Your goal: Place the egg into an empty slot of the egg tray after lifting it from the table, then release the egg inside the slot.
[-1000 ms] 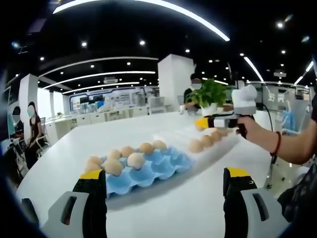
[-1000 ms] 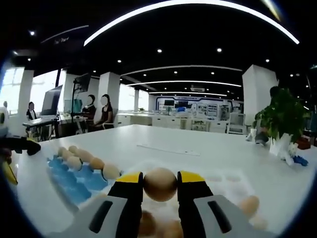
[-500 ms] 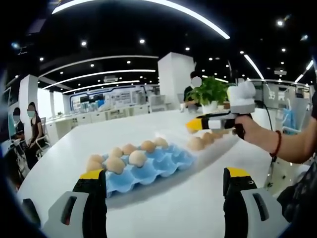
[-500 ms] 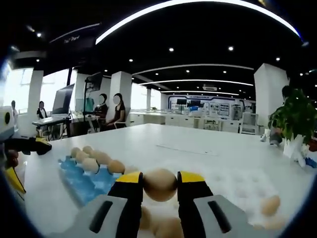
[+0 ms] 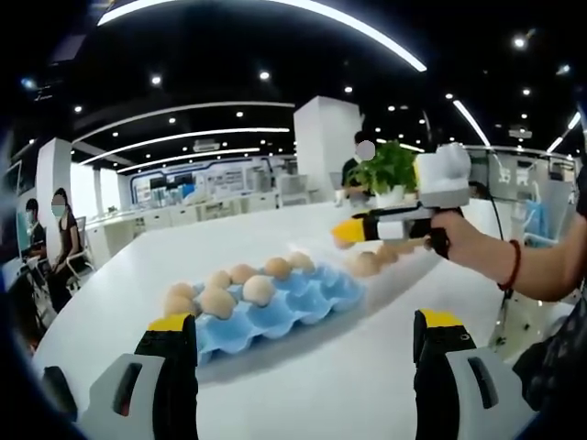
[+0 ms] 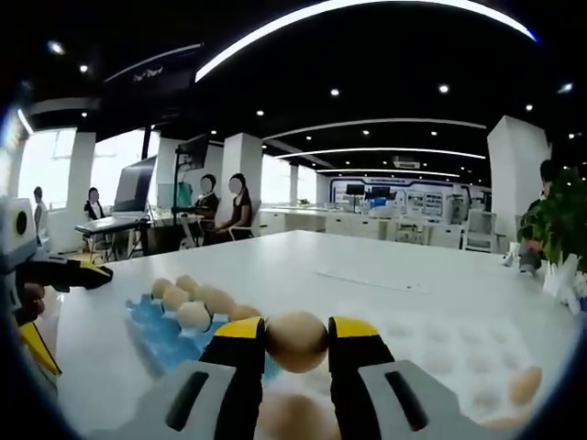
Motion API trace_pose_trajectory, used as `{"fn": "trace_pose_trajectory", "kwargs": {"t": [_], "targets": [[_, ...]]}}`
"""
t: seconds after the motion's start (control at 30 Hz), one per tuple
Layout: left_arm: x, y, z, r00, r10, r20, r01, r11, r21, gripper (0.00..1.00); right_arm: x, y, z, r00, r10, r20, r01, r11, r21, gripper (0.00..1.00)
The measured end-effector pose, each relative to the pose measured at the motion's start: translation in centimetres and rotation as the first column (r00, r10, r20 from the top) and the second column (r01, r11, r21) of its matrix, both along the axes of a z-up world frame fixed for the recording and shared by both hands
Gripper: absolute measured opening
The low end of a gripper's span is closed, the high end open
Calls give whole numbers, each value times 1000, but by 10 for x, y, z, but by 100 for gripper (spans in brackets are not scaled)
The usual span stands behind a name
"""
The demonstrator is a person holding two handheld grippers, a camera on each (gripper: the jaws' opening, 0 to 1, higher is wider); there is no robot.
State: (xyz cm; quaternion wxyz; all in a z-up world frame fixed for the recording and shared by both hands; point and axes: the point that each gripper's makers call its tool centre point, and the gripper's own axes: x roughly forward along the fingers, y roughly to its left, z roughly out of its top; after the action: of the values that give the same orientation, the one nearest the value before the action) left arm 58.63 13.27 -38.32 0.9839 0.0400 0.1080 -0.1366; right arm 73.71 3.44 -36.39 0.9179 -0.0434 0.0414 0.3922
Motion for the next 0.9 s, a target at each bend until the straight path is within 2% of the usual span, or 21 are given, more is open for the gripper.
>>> {"fn": "trace_pose_trajectory", "kwargs": {"t": [0.67,0.77,0.9], "targets": [[-2,10,-3,1000,7,-12,-7,1000,7,100,-17,59,-5,994,109,-4,-109,994,-15,28],[-2,8,-2,1000,-1,-12,1,1000,5,100,-19,67,-5,992,130,11,-129,991,-22,28],[0,7,-2,1000,-13,-13,13,1000,6,100,-18,78,-11,989,146,5,-146,989,-35,28]]}}
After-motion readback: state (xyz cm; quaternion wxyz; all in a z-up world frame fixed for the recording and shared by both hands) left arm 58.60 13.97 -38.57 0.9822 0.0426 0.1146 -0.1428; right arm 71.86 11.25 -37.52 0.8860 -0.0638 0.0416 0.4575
